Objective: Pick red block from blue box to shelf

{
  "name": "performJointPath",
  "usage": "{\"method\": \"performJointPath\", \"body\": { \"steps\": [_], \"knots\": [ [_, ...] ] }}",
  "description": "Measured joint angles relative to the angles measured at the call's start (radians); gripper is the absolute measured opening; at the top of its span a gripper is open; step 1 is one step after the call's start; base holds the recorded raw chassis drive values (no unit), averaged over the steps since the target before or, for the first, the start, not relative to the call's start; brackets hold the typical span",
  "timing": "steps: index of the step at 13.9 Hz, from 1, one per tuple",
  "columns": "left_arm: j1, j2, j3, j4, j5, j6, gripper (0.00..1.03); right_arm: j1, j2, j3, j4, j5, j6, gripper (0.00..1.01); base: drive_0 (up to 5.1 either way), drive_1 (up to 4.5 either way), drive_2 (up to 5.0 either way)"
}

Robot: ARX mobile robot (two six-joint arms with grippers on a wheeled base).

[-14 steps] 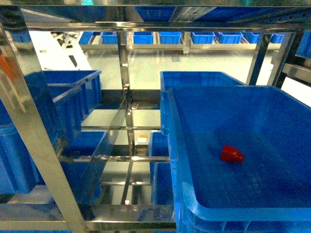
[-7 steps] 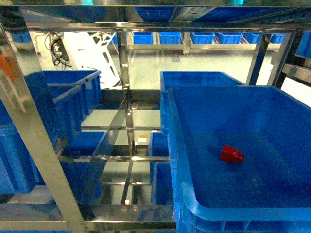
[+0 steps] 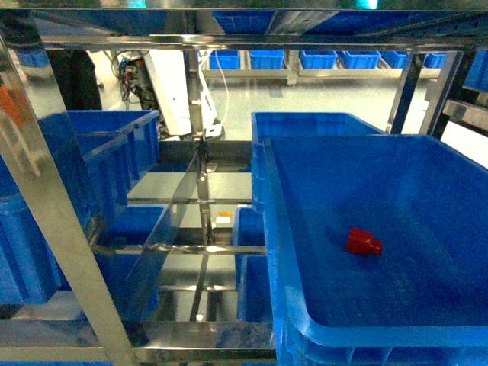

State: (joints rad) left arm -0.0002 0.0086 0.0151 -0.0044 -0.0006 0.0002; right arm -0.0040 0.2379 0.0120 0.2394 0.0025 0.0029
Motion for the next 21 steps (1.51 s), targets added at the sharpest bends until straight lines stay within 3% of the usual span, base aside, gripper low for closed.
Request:
{"method": "performJointPath", "body": {
  "steps": [2, 3, 11, 14, 15, 16, 19, 21],
  "knots": [
    [0.000, 0.000, 0.000, 0.000, 0.000, 0.000, 0.98, 0.000, -0.065, 0.000, -0.066, 0.000, 0.000, 0.02, 0.0, 0.00, 0.0],
    [0.000, 0.000, 0.000, 0.000, 0.000, 0.000, 0.98, 0.000, -0.163, 0.001, -0.219, -0.004, 0.000, 0.02, 0.0, 0.00, 0.0],
    [0.000, 0.000, 0.000, 0.001, 0.000, 0.000, 0.98, 0.004, -0.233, 0.000, -0.244, -0.003, -0.001, 0.03, 0.0, 0.00, 0.0],
    [0.000, 0.000, 0.000, 0.001, 0.000, 0.000, 0.98, 0.004, -0.233, 0.000, -0.244, -0.003, 0.000, 0.49, 0.0, 0.00, 0.0],
    [0.000, 0.000, 0.000, 0.001, 0.000, 0.000, 0.98, 0.004, -0.233, 0.000, -0.244, -0.003, 0.000, 0.60, 0.0, 0.00, 0.0],
    [0.000, 0.000, 0.000, 0.001, 0.000, 0.000, 0.98, 0.004, -0.233, 0.000, -0.244, -0.003, 0.000, 0.64, 0.0, 0.00, 0.0],
    [0.000, 0.000, 0.000, 0.001, 0.000, 0.000, 0.98, 0.004, -0.233, 0.000, -0.244, -0.003, 0.000, 1.00, 0.0, 0.00, 0.0],
    [0.000, 0.000, 0.000, 0.001, 0.000, 0.000, 0.98, 0.004, -0.233, 0.000, -0.244, -0.003, 0.000, 0.98, 0.0, 0.00, 0.0]
  ]
}}
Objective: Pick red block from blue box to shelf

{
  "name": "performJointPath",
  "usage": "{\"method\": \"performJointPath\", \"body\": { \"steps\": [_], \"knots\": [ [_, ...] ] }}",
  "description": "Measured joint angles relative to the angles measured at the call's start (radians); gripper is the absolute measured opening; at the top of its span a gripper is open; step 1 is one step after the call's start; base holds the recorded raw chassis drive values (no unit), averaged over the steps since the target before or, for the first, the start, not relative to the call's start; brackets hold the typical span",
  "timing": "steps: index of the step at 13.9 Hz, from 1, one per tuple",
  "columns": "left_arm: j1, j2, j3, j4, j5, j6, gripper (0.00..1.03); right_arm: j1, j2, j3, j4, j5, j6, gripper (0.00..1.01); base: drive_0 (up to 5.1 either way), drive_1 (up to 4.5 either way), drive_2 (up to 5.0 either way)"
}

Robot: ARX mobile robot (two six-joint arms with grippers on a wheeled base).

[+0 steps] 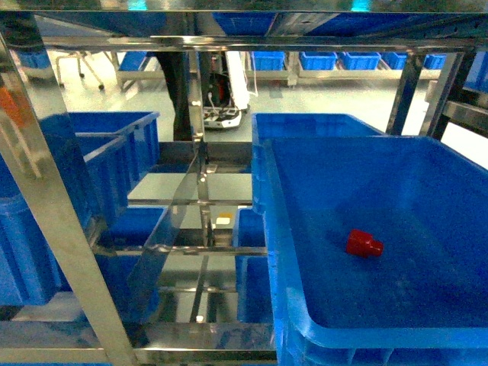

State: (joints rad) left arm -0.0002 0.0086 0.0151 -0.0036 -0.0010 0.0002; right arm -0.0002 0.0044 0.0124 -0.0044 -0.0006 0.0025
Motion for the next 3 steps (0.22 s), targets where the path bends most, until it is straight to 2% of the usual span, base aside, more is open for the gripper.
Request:
{"method": "performJointPath", "body": {
  "steps": [3],
  "knots": [
    [0.000, 0.000, 0.000, 0.000, 0.000, 0.000, 0.98, 0.000, 0.000, 0.000, 0.000, 0.000, 0.000, 0.98, 0.0, 0.00, 0.0]
  ]
}}
